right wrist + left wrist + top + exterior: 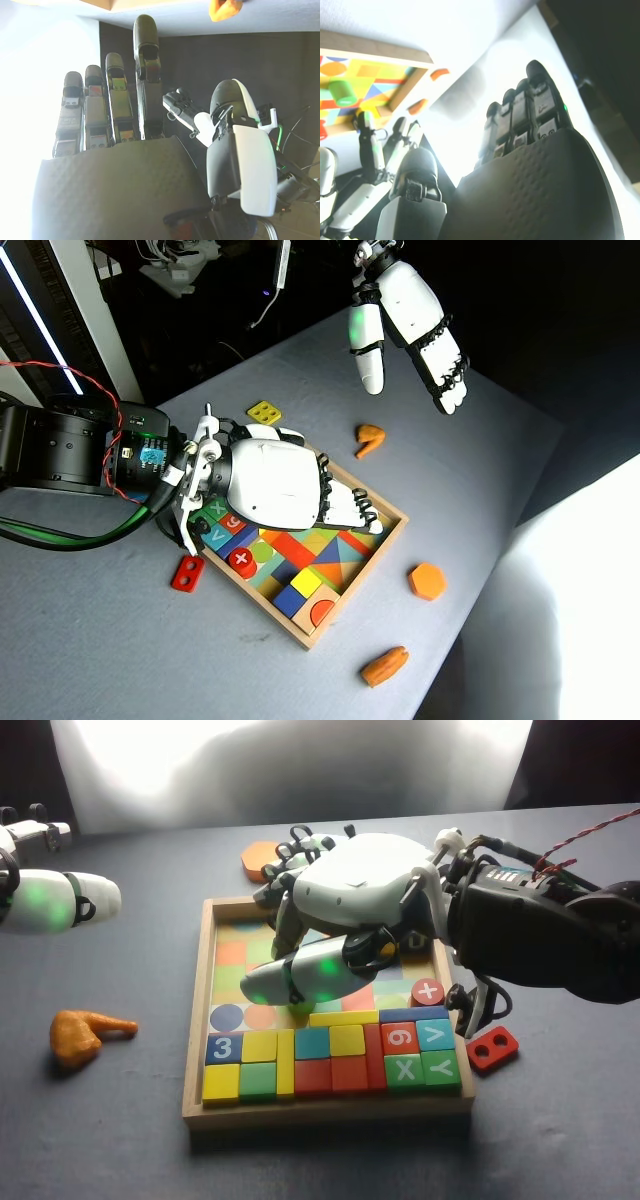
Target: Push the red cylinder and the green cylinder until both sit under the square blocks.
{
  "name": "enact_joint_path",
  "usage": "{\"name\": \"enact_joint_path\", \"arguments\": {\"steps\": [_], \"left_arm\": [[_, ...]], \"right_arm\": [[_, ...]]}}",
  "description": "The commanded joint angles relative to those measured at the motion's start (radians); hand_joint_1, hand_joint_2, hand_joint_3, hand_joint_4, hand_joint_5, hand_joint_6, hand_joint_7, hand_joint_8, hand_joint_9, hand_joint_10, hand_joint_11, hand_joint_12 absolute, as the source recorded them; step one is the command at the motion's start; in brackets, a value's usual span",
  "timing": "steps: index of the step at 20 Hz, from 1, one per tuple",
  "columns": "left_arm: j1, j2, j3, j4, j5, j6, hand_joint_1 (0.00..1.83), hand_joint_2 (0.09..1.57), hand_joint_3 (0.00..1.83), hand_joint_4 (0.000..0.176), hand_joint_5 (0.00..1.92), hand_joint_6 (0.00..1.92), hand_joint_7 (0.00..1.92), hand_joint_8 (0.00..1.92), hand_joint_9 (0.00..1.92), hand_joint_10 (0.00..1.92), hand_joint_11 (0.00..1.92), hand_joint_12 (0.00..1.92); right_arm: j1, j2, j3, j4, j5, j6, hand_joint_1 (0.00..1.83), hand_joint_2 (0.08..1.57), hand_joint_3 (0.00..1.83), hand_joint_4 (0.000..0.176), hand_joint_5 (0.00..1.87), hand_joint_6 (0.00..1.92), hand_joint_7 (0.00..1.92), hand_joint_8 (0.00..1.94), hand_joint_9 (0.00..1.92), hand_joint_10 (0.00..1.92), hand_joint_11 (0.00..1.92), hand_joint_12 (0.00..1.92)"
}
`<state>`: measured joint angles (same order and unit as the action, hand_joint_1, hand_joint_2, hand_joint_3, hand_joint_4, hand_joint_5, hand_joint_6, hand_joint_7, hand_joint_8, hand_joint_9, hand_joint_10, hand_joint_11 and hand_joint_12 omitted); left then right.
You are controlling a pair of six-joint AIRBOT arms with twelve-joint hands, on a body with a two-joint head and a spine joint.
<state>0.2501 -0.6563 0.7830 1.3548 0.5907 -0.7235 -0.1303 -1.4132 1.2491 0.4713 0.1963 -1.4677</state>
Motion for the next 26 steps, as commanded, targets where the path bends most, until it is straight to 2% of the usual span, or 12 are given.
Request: {"name": "enact_joint_path", "arguments": {"steps": [1, 2, 4, 5, 9, 11, 13, 16, 18, 20, 22, 26], "left_arm": [[-0.014, 0.007, 0.006, 0.06, 0.02, -0.001, 0.0, 1.3, 0.0, 0.036, 0.05, 0.01, 0.05, 0.0, 0.05, 0.0, 0.0, 0.42], [-0.014, 0.007, 0.006, 0.06, 0.02, -0.001, 0.0, 1.29, 0.0, 0.04, 0.04, 0.0, 0.04, 0.0, 0.05, 0.0, 0.0, 0.37], [-0.014, 0.007, 0.006, 0.06, 0.02, -0.001, 0.0, 1.28, 0.0, 0.035, 0.05, 0.01, 0.05, 0.0, 0.06, 0.0, 0.0, 0.38], [-0.014, 0.007, 0.006, 0.105, 0.02, -0.001, 0.0, 1.28, 0.0, 0.031, 0.05, 0.01, 0.05, 0.0, 0.06, 0.01, 0.0, 0.39], [-0.014, 0.007, 0.006, 0.105, 0.02, -0.001, 0.0, 1.29, 0.0, 0.03, 0.03, 0.0, 0.03, 0.0, 0.05, 0.0, 0.0, 0.35], [-0.014, 0.007, 0.006, 0.105, 0.02, -0.001, 0.0, 1.29, 0.0, 0.036, 0.04, 0.01, 0.04, 0.0, 0.05, 0.0, 0.0, 0.36], [-0.014, 0.007, 0.006, 0.105, 0.02, -0.001, 0.0, 1.29, 0.0, 0.033, 0.04, 0.0, 0.05, 0.0, 0.06, 0.01, 0.0, 0.42], [-0.014, 0.007, 0.006, 0.105, 0.02, -0.001, 0.0, 1.3, 0.0, 0.027, 0.05, 0.01, 0.04, 0.01, 0.04, 0.01, 0.0, 0.28], [-0.014, 0.007, 0.006, 0.105, 0.02, -0.001, 0.0, 1.3, 0.0, 0.034, 0.04, 0.0, 0.05, 0.0, 0.05, 0.01, 0.0, 0.29], [-0.014, 0.007, 0.006, 0.105, 0.02, -0.001, 0.0, 1.29, 0.0, 0.036, 0.05, 0.0, 0.06, 0.0, 0.06, 0.01, 0.0, 0.4], [-0.014, 0.007, 0.006, 0.105, 0.02, -0.001, 0.0, 1.28, 0.0, 0.031, 0.06, 0.01, 0.06, 0.0, 0.08, 0.01, 0.0, 0.48], [-0.014, 0.007, 0.006, 0.105, 0.02, -0.001, 0.0, 1.3, 0.0, 0.026, 0.03, 0.0, 0.02, 0.0, 0.05, 0.01, 0.0, 0.4]], "right_arm": [[0.002, 0.009, -0.002, -0.005, 0.095, 0.005, 0.0, 1.16, 0.0, 0.0, 0.94, 0.0, 0.34, 0.0, 0.16, 0.0, 0.0, 0.22], [0.0, 0.009, -0.002, -0.005, 0.092, 0.006, 0.0, 1.16, 0.0, 0.0, 0.93, 0.0, 0.35, 0.0, 0.17, 0.0, 0.0, 0.22], [-0.008, 0.009, -0.002, -0.006, 0.091, 0.007, 0.0, 1.17, 0.0, 0.0, 0.94, 0.0, 0.35, 0.0, 0.17, 0.0, 0.0, 0.26], [-0.011, 0.009, -0.001, -0.006, 0.091, 0.007, 0.0, 1.17, 0.0, 0.0, 0.93, 0.0, 0.35, 0.0, 0.17, 0.0, 0.0, 0.26], [-0.02, 0.008, 0.003, -0.006, 0.092, 0.007, 0.0, 1.17, 0.0, 0.0, 0.94, 0.0, 0.35, 0.0, 0.16, 0.01, 0.0, 0.32], [-0.024, 0.004, 0.008, -0.006, 0.092, 0.013, 0.0, 1.17, 0.0, 0.0, 0.93, 0.0, 0.33, 0.0, 0.15, 0.0, 0.0, 0.29], [-0.027, 0.002, 0.008, -0.006, 0.094, 0.013, 0.0, 1.17, 0.0, 0.0, 0.93, 0.0, 0.35, 0.0, 0.16, 0.0, 0.0, 0.3], [-0.039, -0.004, 0.017, -0.006, 0.095, 0.014, 0.0, 1.17, 0.0, 0.0, 0.92, 0.0, 0.34, 0.0, 0.15, 0.0, 0.0, 0.27], [-0.048, -0.004, 0.019, -0.006, 0.09, 0.013, 0.0, 1.17, 0.0, 0.0, 0.93, 0.0, 0.34, 0.0, 0.15, 0.0, 0.0, 0.29], [-0.055, -0.001, 0.019, -0.006, 0.076, 0.014, 0.01, 1.17, 0.0, 0.0, 0.93, 0.0, 0.34, 0.0, 0.16, 0.01, 0.0, 0.31], [-0.065, 0.007, 0.018, -0.006, 0.067, 0.014, 0.0, 1.17, 0.0, 0.0, 0.9, 0.0, 0.33, 0.0, 0.15, 0.0, 0.0, 0.3], [-0.086, 0.044, -0.01, -0.006, 0.059, 0.005, 0.0, 1.17, 0.0, 0.0, 0.9, 0.0, 0.34, 0.0, 0.16, 0.0, 0.0, 0.37]]}}
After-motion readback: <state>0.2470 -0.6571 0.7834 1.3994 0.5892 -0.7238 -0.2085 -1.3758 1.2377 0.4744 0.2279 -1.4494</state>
